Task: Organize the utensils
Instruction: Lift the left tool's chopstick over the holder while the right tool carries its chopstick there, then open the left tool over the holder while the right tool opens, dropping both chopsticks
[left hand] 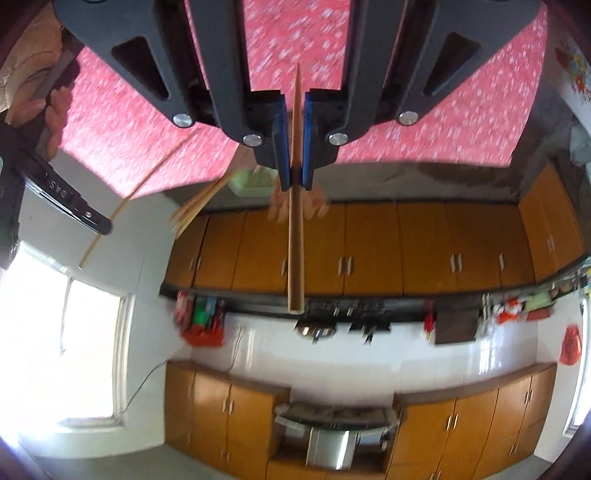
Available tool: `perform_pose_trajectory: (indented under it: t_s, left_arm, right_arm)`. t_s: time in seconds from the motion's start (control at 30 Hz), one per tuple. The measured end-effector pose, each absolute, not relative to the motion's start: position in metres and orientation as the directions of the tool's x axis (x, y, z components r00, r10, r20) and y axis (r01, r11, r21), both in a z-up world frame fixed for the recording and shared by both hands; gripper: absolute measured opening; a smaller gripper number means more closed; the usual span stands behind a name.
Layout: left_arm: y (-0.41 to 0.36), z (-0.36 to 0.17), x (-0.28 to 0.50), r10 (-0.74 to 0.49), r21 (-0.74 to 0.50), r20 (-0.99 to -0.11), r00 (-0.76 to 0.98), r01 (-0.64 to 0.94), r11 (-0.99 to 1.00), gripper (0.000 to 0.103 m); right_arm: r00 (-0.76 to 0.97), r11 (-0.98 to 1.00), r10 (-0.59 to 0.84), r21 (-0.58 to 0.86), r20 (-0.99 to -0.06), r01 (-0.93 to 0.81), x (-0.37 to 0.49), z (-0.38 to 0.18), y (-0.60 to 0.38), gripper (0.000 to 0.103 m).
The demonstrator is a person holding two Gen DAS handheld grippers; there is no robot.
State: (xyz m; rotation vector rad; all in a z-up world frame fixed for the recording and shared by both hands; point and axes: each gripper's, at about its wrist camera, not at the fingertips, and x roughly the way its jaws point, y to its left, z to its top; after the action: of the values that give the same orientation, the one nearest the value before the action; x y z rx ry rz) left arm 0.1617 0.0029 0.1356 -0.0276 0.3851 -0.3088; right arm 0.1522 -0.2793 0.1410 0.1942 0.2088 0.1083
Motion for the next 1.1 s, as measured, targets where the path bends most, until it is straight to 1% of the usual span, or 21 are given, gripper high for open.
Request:
perform_pose_trajectory:
  t_s: [0.13, 0.2, 0.3, 0.4, 0.5, 0.6, 0.67, 0.73, 0.77, 0.8, 0.83, 0.87, 0.93, 0.97, 1.0, 1.03, 1.07, 1.1]
  left_arm:
    - [-0.019, 0.167, 0.166, -0.305, -0.094, -0.254, 0.918, 0.29, 0.952, 0.008]
    - [-0.031, 0.179, 0.175, -0.293, -0.104, -0.196, 0.936, 0.277, 0.955, 0.008]
    - [-0.045, 0.187, 0.193, -0.24, -0.097, -0.135, 0.961, 0.228, 0.969, 0.008]
    - [-0.053, 0.182, 0.218, -0.21, -0.105, -0.131, 0.969, 0.197, 0.975, 0.008]
    - [-0.056, 0.168, 0.243, -0.202, -0.119, -0.154, 0.967, 0.185, 0.976, 0.008]
    - [-0.058, 0.146, 0.262, -0.208, -0.129, -0.203, 0.957, 0.185, 0.974, 0.008]
    - [-0.056, 0.133, 0.273, -0.206, -0.136, -0.248, 0.947, 0.177, 0.975, 0.008]
    - [-0.05, 0.127, 0.279, -0.209, -0.161, -0.273, 0.939, 0.17, 0.972, 0.012]
    - [-0.047, 0.128, 0.277, -0.208, -0.165, -0.271, 0.94, 0.168, 0.972, 0.014]
    - [-0.044, 0.131, 0.275, -0.209, -0.168, -0.261, 0.942, 0.168, 0.971, 0.02]
    - [-0.04, 0.136, 0.273, -0.206, -0.168, -0.252, 0.946, 0.166, 0.972, 0.027]
    - [-0.035, 0.142, 0.267, -0.204, -0.171, -0.235, 0.95, 0.166, 0.971, 0.03]
    - [-0.028, 0.155, 0.254, -0.193, -0.167, -0.207, 0.959, 0.16, 0.973, 0.038]
    - [-0.023, 0.16, 0.246, -0.182, -0.162, -0.198, 0.963, 0.151, 0.975, 0.041]
    - [-0.018, 0.164, 0.237, -0.173, -0.156, -0.194, 0.966, 0.144, 0.977, 0.046]
    - [-0.014, 0.167, 0.229, -0.162, -0.148, -0.191, 0.968, 0.135, 0.98, 0.052]
    - [-0.006, 0.168, 0.217, -0.141, -0.127, -0.192, 0.971, 0.117, 0.985, 0.056]
    - [-0.001, 0.167, 0.207, -0.127, -0.11, -0.196, 0.972, 0.107, 0.988, 0.064]
  right_arm:
    - [0.987, 0.965, 0.136, 0.236, -0.081, -0.114, 0.157, 0.176, -0.27, 0.007]
    - [0.988, 0.962, 0.14, 0.245, -0.058, -0.122, 0.167, 0.181, -0.266, 0.007]
    - [0.989, 0.968, 0.133, 0.226, -0.07, -0.114, 0.186, 0.176, -0.257, 0.007]
    - [0.986, 0.974, 0.127, 0.202, -0.112, -0.102, 0.207, 0.162, -0.249, 0.007]
    - [0.977, 0.971, 0.136, 0.219, -0.164, -0.098, 0.223, 0.146, -0.249, 0.007]
    - [0.967, 0.969, 0.146, 0.228, -0.211, -0.097, 0.236, 0.134, -0.248, 0.008]
    - [0.949, 0.97, 0.164, 0.218, -0.27, -0.106, 0.243, 0.125, -0.241, 0.008]
    - [0.946, 0.97, 0.168, 0.219, -0.279, -0.107, 0.24, 0.122, -0.242, 0.018]
    - [0.95, 0.97, 0.161, 0.219, -0.266, -0.103, 0.236, 0.124, -0.244, 0.03]
    - [0.957, 0.97, 0.156, 0.222, -0.245, -0.102, 0.231, 0.128, -0.247, 0.034]
    - [0.96, 0.969, 0.156, 0.222, -0.231, -0.104, 0.226, 0.131, -0.247, 0.034]
    - [0.965, 0.97, 0.154, 0.218, -0.21, -0.108, 0.218, 0.137, -0.25, 0.034]
    - [0.974, 0.973, 0.144, 0.204, -0.176, -0.107, 0.205, 0.147, -0.253, 0.04]
    - [0.979, 0.976, 0.132, 0.193, -0.154, -0.102, 0.194, 0.151, -0.256, 0.05]
    - [0.984, 0.979, 0.12, 0.183, -0.132, -0.095, 0.182, 0.154, -0.259, 0.061]
    - [0.987, 0.982, 0.107, 0.169, -0.116, -0.087, 0.17, 0.155, -0.261, 0.066]
    - [0.989, 0.984, 0.098, 0.157, -0.109, -0.08, 0.165, 0.156, -0.261, 0.073]
    - [0.992, 0.989, 0.077, 0.132, -0.1, -0.064, 0.152, 0.154, -0.261, 0.083]
